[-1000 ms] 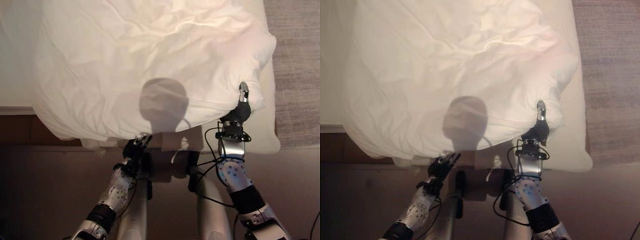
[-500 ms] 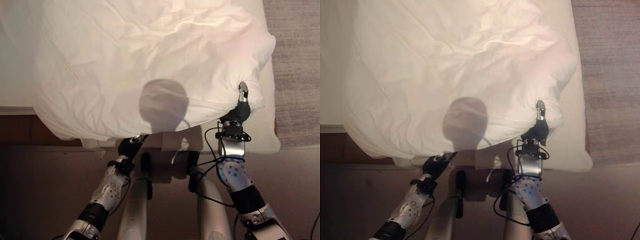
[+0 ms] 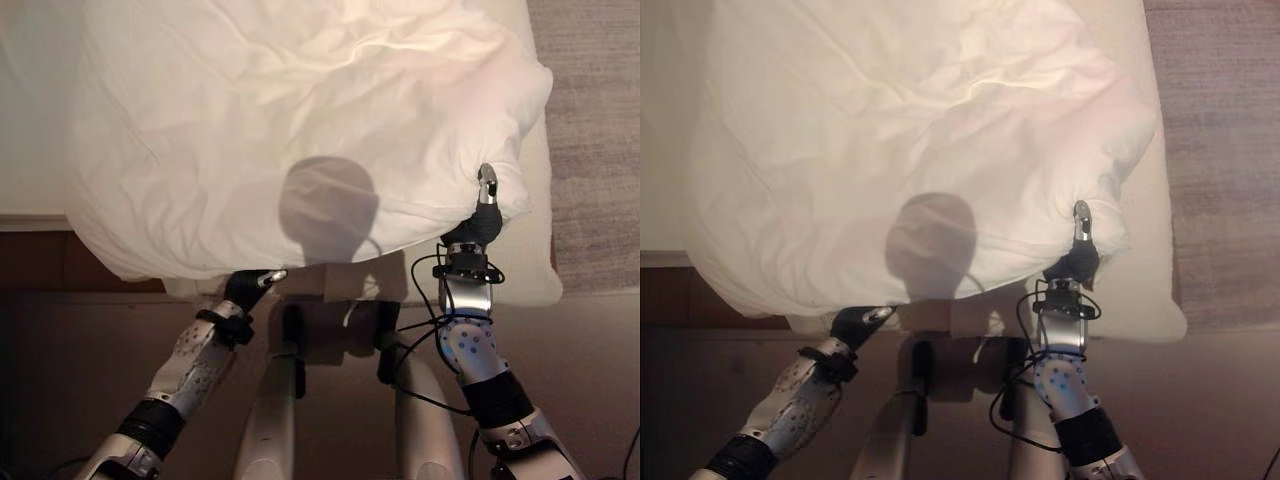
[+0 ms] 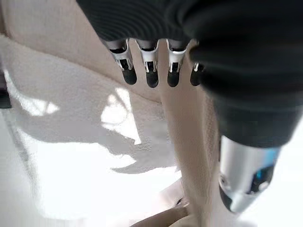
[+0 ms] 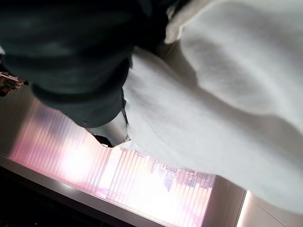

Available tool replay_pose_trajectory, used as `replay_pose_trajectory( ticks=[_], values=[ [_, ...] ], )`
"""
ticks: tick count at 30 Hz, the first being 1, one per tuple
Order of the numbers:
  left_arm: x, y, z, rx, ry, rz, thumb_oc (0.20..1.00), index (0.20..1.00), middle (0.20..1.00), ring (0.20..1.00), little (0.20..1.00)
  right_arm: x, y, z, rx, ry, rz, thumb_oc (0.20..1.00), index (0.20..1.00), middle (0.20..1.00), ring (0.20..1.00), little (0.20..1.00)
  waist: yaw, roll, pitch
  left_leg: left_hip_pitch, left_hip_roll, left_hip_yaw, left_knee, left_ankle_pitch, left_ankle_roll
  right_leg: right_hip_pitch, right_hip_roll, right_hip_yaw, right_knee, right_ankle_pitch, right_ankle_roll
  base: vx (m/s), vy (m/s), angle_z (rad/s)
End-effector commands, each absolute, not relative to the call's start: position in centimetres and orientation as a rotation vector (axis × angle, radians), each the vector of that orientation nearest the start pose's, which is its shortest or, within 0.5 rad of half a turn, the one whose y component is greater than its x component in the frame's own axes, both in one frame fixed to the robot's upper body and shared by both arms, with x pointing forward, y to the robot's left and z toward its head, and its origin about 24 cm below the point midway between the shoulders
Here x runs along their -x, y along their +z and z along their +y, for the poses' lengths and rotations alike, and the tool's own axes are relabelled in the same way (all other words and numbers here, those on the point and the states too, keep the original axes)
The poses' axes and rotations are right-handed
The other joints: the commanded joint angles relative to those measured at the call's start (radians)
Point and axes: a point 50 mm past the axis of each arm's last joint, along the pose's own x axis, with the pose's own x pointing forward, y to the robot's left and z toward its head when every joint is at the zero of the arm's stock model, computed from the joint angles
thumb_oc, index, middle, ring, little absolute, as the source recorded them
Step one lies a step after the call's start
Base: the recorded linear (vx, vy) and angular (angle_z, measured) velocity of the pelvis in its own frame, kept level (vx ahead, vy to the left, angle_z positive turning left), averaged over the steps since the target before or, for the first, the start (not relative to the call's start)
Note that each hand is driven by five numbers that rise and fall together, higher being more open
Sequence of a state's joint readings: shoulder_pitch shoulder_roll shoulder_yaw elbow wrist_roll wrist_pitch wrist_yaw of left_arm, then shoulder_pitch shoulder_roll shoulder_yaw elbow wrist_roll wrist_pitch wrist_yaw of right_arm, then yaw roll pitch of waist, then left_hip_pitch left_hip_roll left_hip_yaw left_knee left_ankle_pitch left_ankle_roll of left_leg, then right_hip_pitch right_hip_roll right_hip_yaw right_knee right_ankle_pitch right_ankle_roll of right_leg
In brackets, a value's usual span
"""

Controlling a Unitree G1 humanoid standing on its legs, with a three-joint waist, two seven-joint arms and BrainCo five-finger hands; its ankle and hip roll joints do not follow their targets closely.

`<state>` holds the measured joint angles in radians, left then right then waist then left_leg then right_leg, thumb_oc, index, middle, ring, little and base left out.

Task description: Make the bed

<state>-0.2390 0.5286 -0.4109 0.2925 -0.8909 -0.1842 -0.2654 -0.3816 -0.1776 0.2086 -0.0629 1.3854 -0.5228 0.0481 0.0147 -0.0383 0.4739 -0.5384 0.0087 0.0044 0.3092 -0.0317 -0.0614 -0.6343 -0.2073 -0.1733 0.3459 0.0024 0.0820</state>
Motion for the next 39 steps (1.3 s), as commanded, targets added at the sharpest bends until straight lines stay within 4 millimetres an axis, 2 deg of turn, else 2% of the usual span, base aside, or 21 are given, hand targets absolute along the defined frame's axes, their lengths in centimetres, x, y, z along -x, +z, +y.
replay_pose_trajectory(
  ticks=[1,7,11,15,18,19,21,26,33,34,39],
  values=[
    [-27.7,4.9,16.2,0.245,-0.533,0.01,1.0,1.0,1.0,1.0,1.0,-27.7,19.8,-15.1,-1.155,0.365,-0.801,0.2,0.2,0.2,0.2,0.2,-0.017,0.014,-0.067,-0.05,-0.052,0.019,0.012,0.019,0.059,0.016,0.042,0.041,0.004,0.046,0.046,0.0,0.0,0.0],
    [-27.3,4.4,15.8,0.165,-0.595,0.053,1.0,1.0,1.0,1.0,1.0,-27.8,19.7,-15.1,-1.162,0.355,-0.793,0.2,0.2,0.2,0.2,0.2,-0.02,0.012,-0.068,-0.048,-0.052,0.023,0.014,0.017,0.059,0.017,0.043,0.046,0.006,0.045,0.047,0.0,0.0,0.0],
    [-27.0,4.1,15.4,0.207,-0.619,0.071,1.0,1.0,1.0,1.0,1.0,-27.8,19.7,-15.1,-1.16,0.358,-0.79,0.2,0.2,0.2,0.2,0.2,-0.02,0.011,-0.068,-0.051,-0.052,0.023,0.019,0.016,0.06,0.016,0.044,0.046,0.008,0.044,0.047,0.0,-0.001,-0.02],
    [-27.1,3.9,15.0,0.332,-0.595,0.071,1.0,1.0,1.0,1.0,1.0,-27.8,19.9,-15.2,-1.162,0.361,-0.801,0.2,0.2,0.2,0.2,0.2,-0.019,0.01,-0.07,-0.053,-0.052,0.022,0.016,0.017,0.059,0.015,0.043,0.045,0.006,0.043,0.047,0.0,-0.002,-0.02],
    [-27.4,4.0,14.4,0.529,-0.525,0.03,1.0,1.0,1.0,1.0,1.0,-27.7,20.1,-15.1,-1.161,0.375,-0.816,0.2,0.2,0.2,0.2,0.2,-0.016,0.007,-0.075,-0.052,-0.053,0.019,0.014,0.017,0.059,0.014,0.043,0.042,0.005,0.043,0.046,0.0,0.0,0.0],
    [-27.4,4.0,14.4,0.529,-0.525,0.03,1.0,1.0,1.0,1.0,1.0,-27.7,20.1,-15.1,-1.161,0.375,-0.815,0.2,0.2,0.2,0.2,0.2,-0.016,0.007,-0.075,-0.053,-0.053,0.019,0.014,0.017,0.059,0.014,0.043,0.042,0.005,0.043,0.046,0.0,0.0,0.0],
    [-27.9,4.6,14.7,0.674,-0.434,-0.032,1.0,1.0,1.0,1.0,1.0,-27.6,20.1,-15.3,-1.156,0.376,-0.827,0.2,0.2,0.2,0.2,0.2,-0.013,0.007,-0.078,-0.052,-0.054,0.016,0.014,0.017,0.06,0.014,0.042,0.043,0.006,0.042,0.045,0.0,0.0,0.0],
    [-28.4,5.4,16.0,0.887,-0.253,-0.15,1.0,1.0,1.0,1.0,1.0,-27.4,19.8,-15.6,-1.164,0.366,-0.833,0.2,0.2,0.2,0.2,0.2,-0.008,0.004,-0.078,-0.05,-0.054,0.015,0.013,0.014,0.062,0.014,0.042,0.041,0.006,0.04,0.044,0.0,0.0,0.0],
    [-28.8,6.1,18.2,1.019,-0.028,-0.277,1.0,1.0,1.0,1.0,1.0,-27.3,19.5,-15.9,-1.176,0.341,-0.831,0.2,0.2,0.2,0.2,0.2,-0.002,0.001,-0.074,-0.045,-0.056,0.015,0.011,0.011,0.062,0.021,0.041,0.039,0.006,0.036,0.041,0.0,0.0,0.0],
    [-28.9,6.1,18.5,1.135,0.048,-0.317,1.0,1.0,1.0,1.0,1.0,-27.3,19.4,-15.9,-1.194,0.329,-0.826,0.2,0.2,0.2,0.2,0.2,-0.001,-0.001,-0.076,-0.044,-0.056,0.015,0.007,0.013,0.062,0.02,0.04,0.038,0.006,0.038,0.041,0.0,0.0,0.0],
    [-28.9,6.3,19.5,1.225,0.166,-0.374,1.0,1.0,1.0,1.0,1.0,-27.2,18.8,-16.2,-1.239,0.286,-0.818,0.2,0.2,0.2,0.2,0.2,0.002,-0.007,-0.069,-0.037,-0.056,0.012,0.015,0.004,0.062,0.027,0.039,0.037,0.017,0.029,0.04,0.0,0.0,0.0]
  ],
)
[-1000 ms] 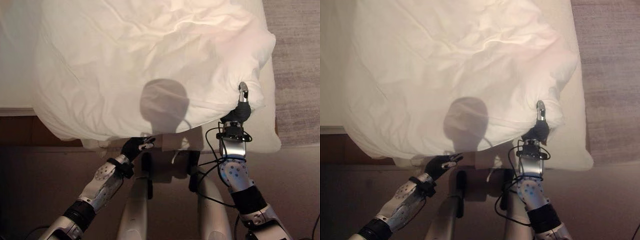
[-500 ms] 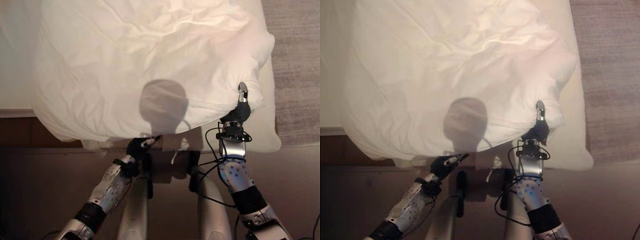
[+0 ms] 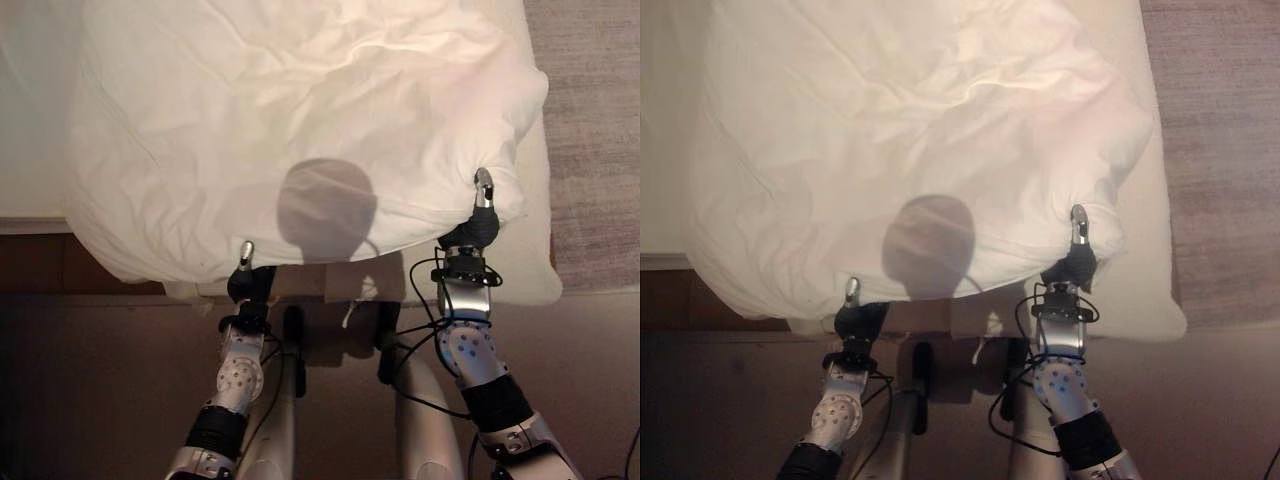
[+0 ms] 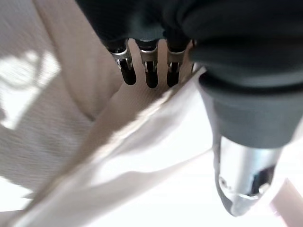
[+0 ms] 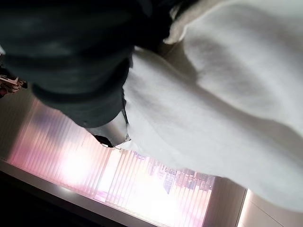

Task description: Make the bed

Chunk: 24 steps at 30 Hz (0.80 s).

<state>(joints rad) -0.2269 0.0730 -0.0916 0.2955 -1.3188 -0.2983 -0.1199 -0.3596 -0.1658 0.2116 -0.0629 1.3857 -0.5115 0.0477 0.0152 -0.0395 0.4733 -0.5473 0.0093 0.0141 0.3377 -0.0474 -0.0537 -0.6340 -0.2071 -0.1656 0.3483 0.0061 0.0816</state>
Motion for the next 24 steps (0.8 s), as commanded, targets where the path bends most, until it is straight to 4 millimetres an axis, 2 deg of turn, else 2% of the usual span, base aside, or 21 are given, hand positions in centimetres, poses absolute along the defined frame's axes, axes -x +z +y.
replay_pose_trajectory(
  ticks=[1,3,5,6,9,10,12,13,15,19,23,24],
  values=[
    [-28.9,6.3,19.5,1.225,0.166,-0.375,1.0,1.0,1.0,1.0,1.0,-27.2,18.8,-16.2,-1.239,0.287,-0.819,0.2,0.2,0.2,0.2,0.2,0.001,-0.006,-0.071,-0.032,-0.058,0.003,-0.015,0.024,0.054,0.024,0.039,0.029,0.013,0.029,0.04,0.0,0.0,0.0],
    [-28.8,6.5,20.2,1.223,0.214,-0.404,1.0,1.0,1.0,1.0,1.0,-27.1,18.8,-16.3,-1.24,0.276,-0.82,0.2,0.2,0.2,0.2,0.2,0.003,-0.007,-0.071,-0.029,-0.057,0.002,-0.018,0.024,0.054,0.026,0.038,0.028,0.013,0.028,0.04,0.0,0.0,0.0],
    [-28.5,6.7,22.0,1.226,0.328,-0.47,1.0,1.0,1.0,1.0,1.0,-27.1,18.6,-16.6,-1.239,0.249,-0.821,0.2,0.2,0.2,0.2,0.2,0.008,-0.007,-0.067,-0.021,-0.056,0.003,-0.017,0.017,0.052,0.033,0.038,0.026,0.016,0.023,0.041,0.0,0.0,0.0],
    [-28.5,6.8,22.0,1.226,0.328,-0.471,1.0,1.0,1.0,1.0,1.0,-27.1,18.7,-16.6,-1.239,0.249,-0.822,0.2,0.2,0.2,0.2,0.2,0.007,-0.007,-0.07,-0.025,-0.057,0.003,-0.019,0.022,0.053,0.028,0.037,0.026,0.013,0.027,0.04,0.0,0.0,0.0],
    [-27.6,6.4,25.2,1.214,0.563,-0.536,1.0,1.0,1.0,1.0,1.0,-27.1,18.1,-17.1,-1.244,0.198,-0.803,0.2,0.2,0.2,0.2,0.2,0.011,-0.009,-0.069,-0.024,-0.053,0.004,-0.011,0.013,0.051,0.03,0.037,0.026,0.021,0.018,0.039,0.0,0.0,0.0],
    [-27.6,6.5,25.2,1.214,0.564,-0.537,1.0,1.0,1.0,1.0,1.0,-27.1,18.2,-17.1,-1.244,0.199,-0.803,0.2,0.2,0.2,0.2,0.2,0.01,-0.009,-0.07,-0.028,-0.053,0.004,-0.012,0.018,0.051,0.027,0.036,0.026,0.019,0.023,0.039,0.0,0.0,0.0],
    [-27.1,6.0,26.9,1.199,0.708,-0.531,1.0,1.0,1.0,1.0,1.0,-27.2,18.0,-17.3,-1.257,0.171,-0.786,0.2,0.2,0.2,0.2,0.2,0.01,-0.01,-0.069,-0.022,-0.051,0.006,-0.01,0.013,0.048,0.032,0.038,0.028,0.023,0.017,0.038,0.0,0.0,0.0],
    [-27.2,6.0,26.9,1.198,0.708,-0.531,1.0,1.0,1.0,1.0,1.0,-27.2,18.0,-17.2,-1.257,0.172,-0.786,0.2,0.2,0.2,0.2,0.2,0.009,-0.011,-0.07,-0.026,-0.052,0.006,-0.012,0.018,0.048,0.029,0.037,0.028,0.021,0.022,0.038,0.0,0.0,0.0],
    [-27.1,6.0,28.8,1.114,0.821,-0.506,1.0,1.0,1.0,1.0,1.0,-27.3,18.1,-17.3,-1.267,0.146,-0.774,0.2,0.2,0.2,0.2,0.2,0.011,-0.01,-0.073,-0.025,-0.049,0.007,-0.011,0.02,0.046,0.029,0.038,0.029,0.023,0.021,0.038,0.0,0.0,0.0],
    [-27.0,5.9,31.1,1.081,0.944,-0.489,1.0,1.0,1.0,1.0,1.0,-27.5,17.6,-17.1,-1.28,0.112,-0.74,0.2,0.2,0.2,0.2,0.2,0.011,-0.009,-0.081,-0.022,-0.048,0.01,-0.01,0.02,0.045,0.032,0.037,0.03,0.024,0.019,0.037,0.0,0.0,0.0],
    [-27.5,6.2,31.9,1.058,0.978,-0.476,1.0,1.0,1.0,1.0,1.0,-27.5,17.3,-16.9,-1.28,0.109,-0.715,0.2,0.2,0.2,0.2,0.2,0.008,-0.009,-0.087,-0.02,-0.046,0.014,-0.01,0.02,0.044,0.031,0.037,0.032,0.027,0.018,0.036,0.0,0.0,0.0],
    [-27.6,6.3,32.6,1.041,1.01,-0.463,0.404,0.404,0.404,0.404,0.404,-27.5,17.2,-16.9,-1.272,0.099,-0.705,0.2,0.2,0.2,0.2,0.2,0.005,-0.01,-0.09,-0.017,-0.046,0.015,-0.012,0.022,0.043,0.035,0.037,0.032,0.026,0.017,0.036,0.0,0.0,0.0]
  ],
)
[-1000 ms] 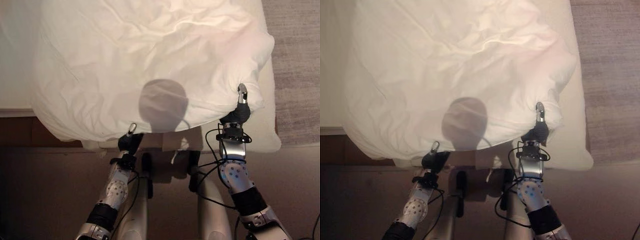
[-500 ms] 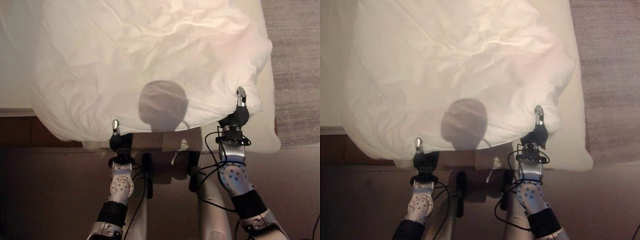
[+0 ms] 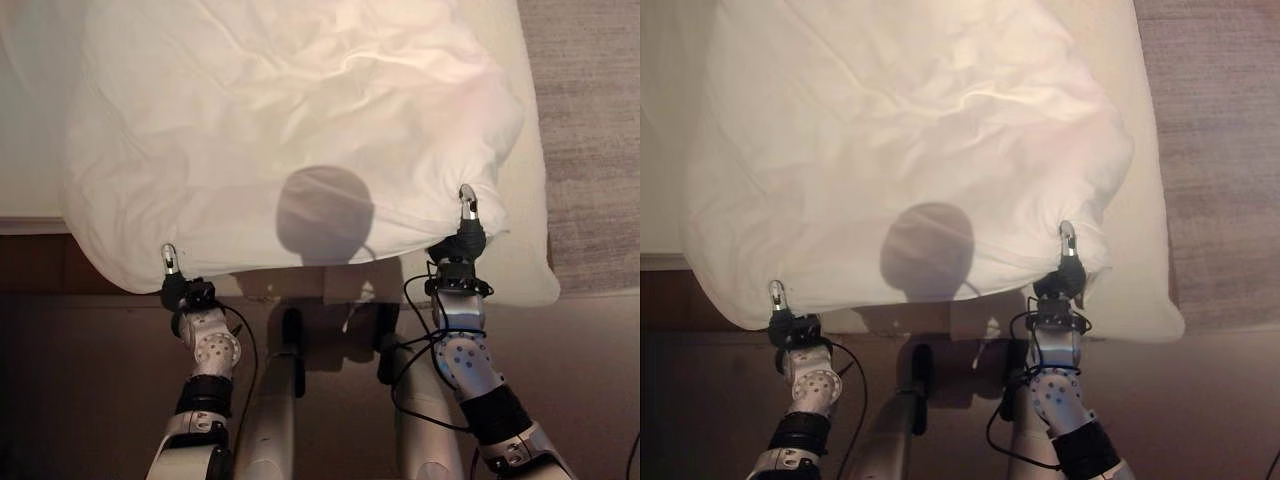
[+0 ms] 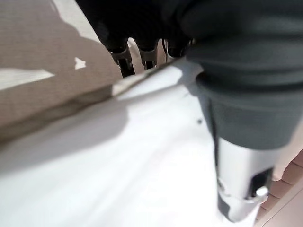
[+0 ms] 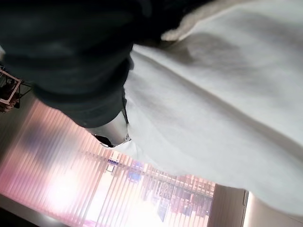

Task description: Make the bed

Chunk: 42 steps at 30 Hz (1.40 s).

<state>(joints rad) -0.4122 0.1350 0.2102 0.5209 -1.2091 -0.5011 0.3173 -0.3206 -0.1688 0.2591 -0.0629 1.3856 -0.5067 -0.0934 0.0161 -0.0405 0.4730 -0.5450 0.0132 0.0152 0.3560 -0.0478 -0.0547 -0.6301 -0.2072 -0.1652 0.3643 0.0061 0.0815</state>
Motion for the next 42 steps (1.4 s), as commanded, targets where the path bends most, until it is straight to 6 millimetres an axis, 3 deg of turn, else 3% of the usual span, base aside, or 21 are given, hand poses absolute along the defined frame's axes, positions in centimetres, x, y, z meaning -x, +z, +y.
replay_pose_trajectory(
  ticks=[1,9,14,16,18,19,23,25,26,27,29,30,31,32,33,34,35,37,38,41,42],
  values=[
    [-27.8,6.6,32.7,1.036,1.011,-0.465,0.2,0.2,0.2,0.2,0.2,-27.5,17.1,-16.9,-1.274,0.097,-0.703,0.2,0.2,0.2,0.2,0.2,0.003,-0.01,-0.09,-0.02,-0.05,0.012,-0.03,0.024,0.042,0.033,0.038,0.031,0.008,0.017,0.036,0.0,0.0,0.0],
    [-28.2,7.1,32.4,1.007,0.986,-0.463,0.2,0.2,0.2,0.2,0.2,-27.3,16.9,-16.9,-1.261,0.085,-0.687,0.2,0.2,0.2,0.2,0.2,-0.002,-0.005,-0.094,0.015,-0.052,0.01,-0.072,0.042,0.036,0.061,0.049,0.036,-0.015,0.021,0.036,0.0,-0.006,0.0],
    [-27.6,7.3,31.3,1.008,0.941,-0.501,0.2,0.2,0.2,0.2,0.2,-27.5,15.9,-17.0,-1.274,0.04,-0.652,0.2,0.2,0.2,0.2,0.2,0.005,0.0,-0.122,0.1,-0.03,-0.009,-0.183,0.092,0.029,0.12,0.082,0.022,-0.065,0.015,0.027,0.05,-0.115,-0.13],
    [-27.1,7.5,30.4,1.006,0.888,-0.522,0.2,0.2,0.2,0.2,0.2,-27.4,14.8,-18.1,-1.235,-0.026,-0.626,0.2,0.2,0.2,0.2,0.2,0.017,-0.003,-0.13,0.139,-0.013,-0.04,-0.213,0.119,-0.004,0.174,0.091,-0.005,-0.068,-0.014,0.014,0.05,-0.237,-0.03],
    [-27.0,7.4,30.2,1.002,0.877,-0.512,0.2,0.2,0.2,0.2,0.2,-27.3,14.5,-18.5,-1.227,-0.045,-0.624,0.2,0.2,0.2,0.2,0.2,0.016,0.001,-0.127,0.157,-0.011,-0.056,-0.23,0.132,-0.014,0.195,0.09,-0.023,-0.069,-0.023,0.008,0.02,-0.165,0.14],
    [-26.8,7.2,29.5,0.999,0.854,-0.504,0.2,0.2,0.2,0.2,0.2,-27.2,13.1,-19.3,-1.192,-0.117,-0.581,0.2,0.2,0.2,0.2,0.2,0.029,-0.004,-0.126,0.177,0.002,-0.081,-0.243,0.155,-0.036,0.23,0.092,-0.05,-0.068,-0.051,-0.005,0.01,-0.148,0.28],
    [-26.1,7.2,29.2,0.991,0.843,-0.52,0.2,0.2,0.2,0.2,0.2,-27.4,12.2,-20.3,-1.109,-0.168,-0.538,0.2,0.2,0.2,0.2,0.2,0.05,-0.019,-0.128,0.198,-0.01,-0.157,-0.229,0.138,-0.036,0.235,0.091,-0.059,-0.051,-0.062,-0.017,-0.03,-0.089,0.43],
    [-25.6,7.2,28.9,0.981,0.832,-0.534,0.2,0.2,0.2,0.2,0.2,-27.2,11.2,-21.7,-1.034,-0.237,-0.51,0.2,0.2,0.2,0.2,0.2,0.045,-0.032,-0.13,0.218,0.09,-0.12,-0.237,0.145,-0.025,0.228,0.063,-0.067,-0.019,-0.076,-0.015,-0.07,0.041,0.09],
    [-25.6,7.2,28.9,0.981,0.832,-0.534,0.2,0.2,0.2,0.2,0.2,-27.2,11.2,-21.7,-1.034,-0.237,-0.51,0.2,0.2,0.2,0.2,0.2,0.046,-0.031,-0.131,0.217,0.09,-0.12,-0.238,0.146,-0.025,0.227,0.064,-0.067,-0.02,-0.075,-0.015,-0.05,0.178,0.31],
    [-25.4,8.0,29.2,0.945,0.817,-0.567,0.2,0.2,0.2,0.2,0.2,-27.2,10.3,-22.1,-1.0,-0.285,-0.472,0.2,0.2,0.2,0.2,0.2,0.052,-0.039,-0.132,0.238,0.147,-0.167,-0.266,0.168,-0.035,0.204,0.056,-0.044,0.002,-0.072,-0.003,-0.03,0.222,0.17],
    [-25.5,8.3,29.4,0.924,0.812,-0.572,0.2,0.2,0.2,0.2,0.2,-27.4,9.4,-22.5,-0.992,-0.347,-0.44,0.2,0.2,0.2,0.2,0.2,0.053,-0.034,-0.134,0.26,0.213,-0.196,-0.328,0.23,-0.06,0.192,0.031,-0.021,0.019,-0.07,0.018,-0.03,0.289,-0.04],
    [-25.5,8.3,29.4,0.924,0.812,-0.572,0.2,0.2,0.2,0.2,0.2,-27.4,9.4,-22.5,-0.992,-0.347,-0.441,0.2,0.2,0.2,0.2,0.2,0.053,-0.034,-0.134,0.26,0.213,-0.196,-0.33,0.231,-0.06,0.192,0.032,-0.021,0.018,-0.069,0.018,-0.03,0.451,0.0],
    [-25.9,9.0,29.0,0.913,0.769,-0.588,0.2,0.2,0.2,0.2,0.2,-27.3,8.5,-23.2,-0.966,-0.414,-0.404,0.2,0.2,0.2,0.2,0.2,0.043,-0.015,-0.144,0.268,0.256,-0.142,-0.395,0.258,-0.078,0.184,-0.007,-0.022,0.018,-0.058,0.046,-0.05,0.502,0.05],
    [-26.3,9.3,28.8,0.914,0.753,-0.593,0.2,0.2,0.2,0.2,0.2,-27.2,8.2,-23.5,-0.975,-0.451,-0.408,0.2,0.2,0.2,0.2,0.2,0.042,-0.006,-0.143,0.274,0.251,-0.103,-0.405,0.25,-0.08,0.187,-0.034,-0.026,0.012,-0.039,0.066,-0.1,0.716,0.06],
    [-26.6,9.9,28.4,0.918,0.711,-0.61,0.2,0.2,0.2,0.2,0.2,-27.2,8.3,-23.4,-0.964,-0.444,-0.401,0.2,0.2,0.2,0.2,0.2,0.037,0.005,-0.142,0.259,0.22,-0.088,-0.371,0.202,-0.068,0.186,-0.067,-0.019,-0.011,0.001,0.091,-0.11,0.612,0.13],
    [-26.6,10.1,28.6,0.913,0.706,-0.628,0.2,0.2,0.2,0.2,0.2,-27.4,7.9,-23.3,-0.965,-0.45,-0.377,0.2,0.2,0.2,0.2,0.2,0.037,-0.001,-0.138,0.237,0.184,-0.111,-0.315,0.163,-0.061,0.187,-0.083,0.01,-0.054,0.041,0.098,-0.09,0.434,0.15],
    [-26.6,10.1,28.6,0.913,0.705,-0.629,0.2,0.2,0.2,0.2,0.2,-27.4,7.9,-23.3,-0.966,-0.45,-0.378,0.2,0.2,0.2,0.2,0.2,0.037,-0.002,-0.139,0.23,0.182,-0.112,-0.31,0.163,-0.06,0.184,-0.084,0.011,-0.059,0.047,0.098,-0.08,0.426,0.06],
    [-27.3,11.1,28.0,0.846,0.631,-0.63,0.2,0.2,0.2,0.2,0.2,-27.3,7.6,-23.5,-0.964,-0.481,-0.383,0.2,0.2,0.2,0.2,0.2,0.015,-0.022,-0.131,0.142,0.075,-0.105,-0.134,0.057,-0.036,0.261,-0.137,0.048,-0.222,0.159,0.119,0.0,0.681,-0.08],
    [-27.6,11.7,27.2,0.845,0.571,-0.647,0.2,0.2,0.2,0.2,0.2,-26.9,6.9,-23.7,-0.961,-0.504,-0.368,0.2,0.2,0.2,0.2,0.2,-0.011,-0.003,-0.141,0.086,-0.013,-0.076,0.004,-0.028,0.0,0.314,-0.172,0.115,-0.314,0.211,0.113,0.13,0.926,0.23],
    [-27.4,11.5,26.8,0.771,0.526,-0.627,0.2,0.2,0.2,0.2,0.2,-26.7,5.3,-23.9,-0.947,-0.538,-0.306,0.2,0.2,0.2,0.2,0.2,-0.024,0.008,-0.166,0.073,-0.089,-0.055,0.079,-0.085,0.041,0.333,-0.199,0.147,-0.341,0.252,0.097,0.16,0.651,0.5],
    [-27.4,11.5,26.8,0.77,0.527,-0.626,0.2,0.2,0.2,0.2,0.2,-26.7,5.2,-23.9,-0.947,-0.538,-0.305,0.2,0.2,0.2,0.2,0.2,-0.024,0.008,-0.167,0.071,-0.089,-0.054,0.083,-0.087,0.042,0.334,-0.2,0.147,-0.342,0.253,0.098,0.11,0.375,0.08]
  ],
)
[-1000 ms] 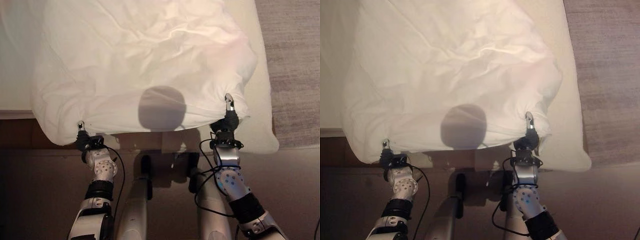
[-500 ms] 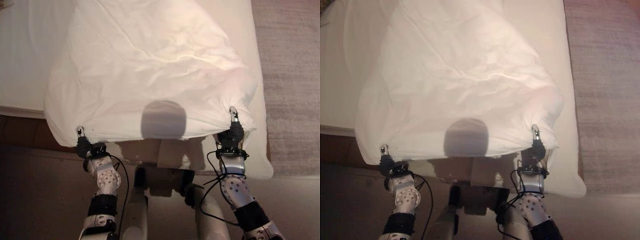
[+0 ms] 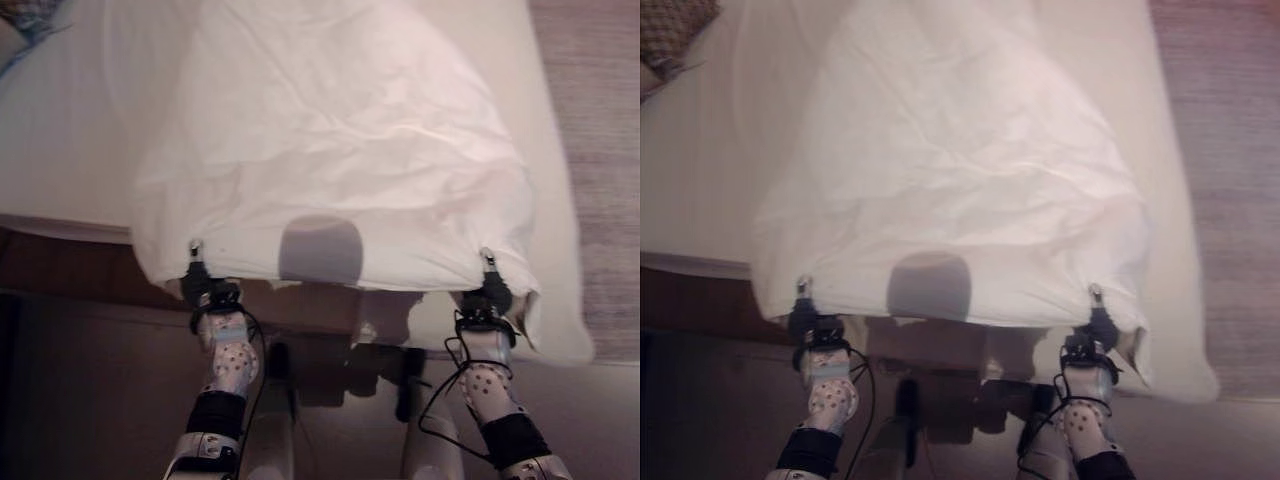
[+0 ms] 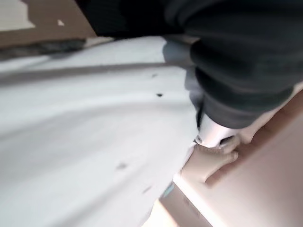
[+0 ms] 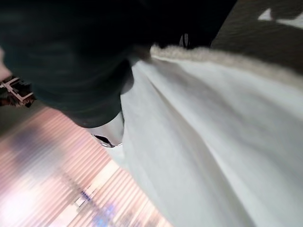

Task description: Make the bed

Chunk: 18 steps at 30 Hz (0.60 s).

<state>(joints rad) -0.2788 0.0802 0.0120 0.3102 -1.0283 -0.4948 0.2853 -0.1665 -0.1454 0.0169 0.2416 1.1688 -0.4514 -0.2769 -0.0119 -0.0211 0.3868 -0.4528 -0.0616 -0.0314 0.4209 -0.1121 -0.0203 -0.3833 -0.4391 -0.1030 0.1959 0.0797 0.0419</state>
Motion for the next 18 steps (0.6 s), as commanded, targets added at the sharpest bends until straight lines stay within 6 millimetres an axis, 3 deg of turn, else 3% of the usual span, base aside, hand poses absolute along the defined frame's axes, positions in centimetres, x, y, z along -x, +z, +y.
replay_pose_trajectory(
  ticks=[1,2,3,4,5,6,7,9,12,16,18],
  values=[
    [-27.2,11.3,27.1,0.727,0.53,-0.612,0.2,0.2,0.2,0.2,0.2,-26.6,4.9,-23.8,-0.941,-0.533,-0.288,0.2,0.2,0.2,0.2,0.2,0.005,-0.007,-0.083,-0.013,-0.026,0.006,0.025,-0.027,0.018,0.083,0.054,0.08,-0.141,0.141,0.123,0.1,0.468,-0.15],
    [-26.9,11.2,27.3,0.687,0.531,-0.6,0.2,0.2,0.2,0.2,0.2,-26.9,4.3,-22.9,-0.945,-0.505,-0.249,0.2,0.2,0.2,0.2,0.2,0.016,-0.003,-0.077,0.028,-0.025,0.027,-0.031,-0.018,0.03,0.053,0.132,0.021,-0.07,0.036,0.094,0.09,0.458,-0.15],
    [-26.8,11.2,27.3,0.686,0.532,-0.6,0.2,0.2,0.2,0.2,0.2,-27.0,4.3,-22.9,-0.946,-0.504,-0.249,0.2,0.2,0.2,0.2,0.2,0.016,-0.005,-0.077,0.029,-0.025,0.028,-0.035,-0.015,0.029,0.048,0.131,0.023,-0.062,0.031,0.093,0.03,0.498,-0.38],
    [-26.6,11.1,27.2,0.704,0.534,-0.609,0.2,0.2,0.2,0.2,0.2,-27.0,3.9,-22.3,-0.928,-0.437,-0.222,0.2,0.2,0.2,0.2,0.2,0.018,-0.003,-0.07,0.071,-0.042,0.048,-0.113,0.019,0.034,0.006,0.242,-0.022,0.069,-0.043,0.068,-0.01,0.216,-0.47],
    [-26.6,11.1,27.3,0.705,0.534,-0.609,0.2,0.2,0.2,0.2,0.2,-27.0,3.9,-22.3,-0.928,-0.436,-0.222,0.2,0.2,0.2,0.2,0.2,0.018,-0.006,-0.071,0.071,-0.044,0.049,-0.117,0.023,0.034,0.0,0.24,-0.019,0.076,-0.046,0.068,-0.01,0.325,-0.69],
    [-26.7,11.2,26.9,0.696,0.521,-0.603,0.2,0.2,0.2,0.2,0.2,-26.6,3.4,-22.3,-0.924,-0.415,-0.207,0.2,0.2,0.2,0.2,0.2,0.005,-0.016,-0.065,0.101,-0.066,0.055,-0.181,0.04,0.034,-0.035,0.347,-0.001,0.139,-0.098,0.054,0.01,0.13,-0.58],
    [-26.7,10.9,26.7,0.691,0.523,-0.591,0.2,0.2,0.2,0.2,0.2,-26.4,3.1,-22.4,-0.914,-0.406,-0.2,0.2,0.2,0.2,0.2,0.2,0.001,-0.024,-0.065,0.119,-0.076,0.061,-0.199,0.045,0.032,-0.044,0.401,-0.01,0.164,-0.111,0.045,0.02,0.149,-0.39],
    [-26.7,10.4,26.2,0.688,0.52,-0.561,0.2,0.2,0.2,0.2,0.2,-25.8,2.5,-22.7,-0.915,-0.421,-0.186,0.2,0.2,0.2,0.2,0.2,-0.007,-0.031,-0.051,0.145,-0.091,0.062,-0.228,0.048,0.032,-0.038,0.45,0.008,0.159,-0.131,0.032,0.03,0.012,-0.01],
    [-26.4,10.0,26.1,0.69,0.536,-0.548,0.2,0.2,0.2,0.2,0.2,-25.4,2.2,-23.0,-0.902,-0.436,-0.176,0.2,0.2,0.2,0.2,0.2,-0.001,-0.03,-0.039,0.132,-0.091,0.076,-0.21,0.054,0.032,-0.025,0.438,0.008,0.124,-0.125,0.02,-0.02,-0.048,-0.04],
    [-25.8,8.1,25.4,0.782,0.564,-0.496,0.2,0.2,0.2,0.2,0.2,-24.6,1.7,-25.3,-0.861,-0.577,-0.179,0.2,0.2,0.2,0.2,0.2,0.007,0.018,-0.06,0.103,-0.073,0.087,-0.192,0.077,0.013,-0.002,0.439,0.012,0.077,-0.132,0.01,0.01,-0.141,-0.12],
    [-25.8,8.0,25.2,0.787,0.553,-0.49,0.2,0.2,0.2,0.2,0.2,-24.5,1.7,-25.7,-0.846,-0.601,-0.184,0.2,0.2,0.2,0.2,0.2,0.006,0.026,-0.056,0.09,-0.073,0.085,-0.168,0.083,0.001,0.007,0.432,0.001,0.071,-0.135,0.007,-0.01,-0.111,0.27]
  ],
)
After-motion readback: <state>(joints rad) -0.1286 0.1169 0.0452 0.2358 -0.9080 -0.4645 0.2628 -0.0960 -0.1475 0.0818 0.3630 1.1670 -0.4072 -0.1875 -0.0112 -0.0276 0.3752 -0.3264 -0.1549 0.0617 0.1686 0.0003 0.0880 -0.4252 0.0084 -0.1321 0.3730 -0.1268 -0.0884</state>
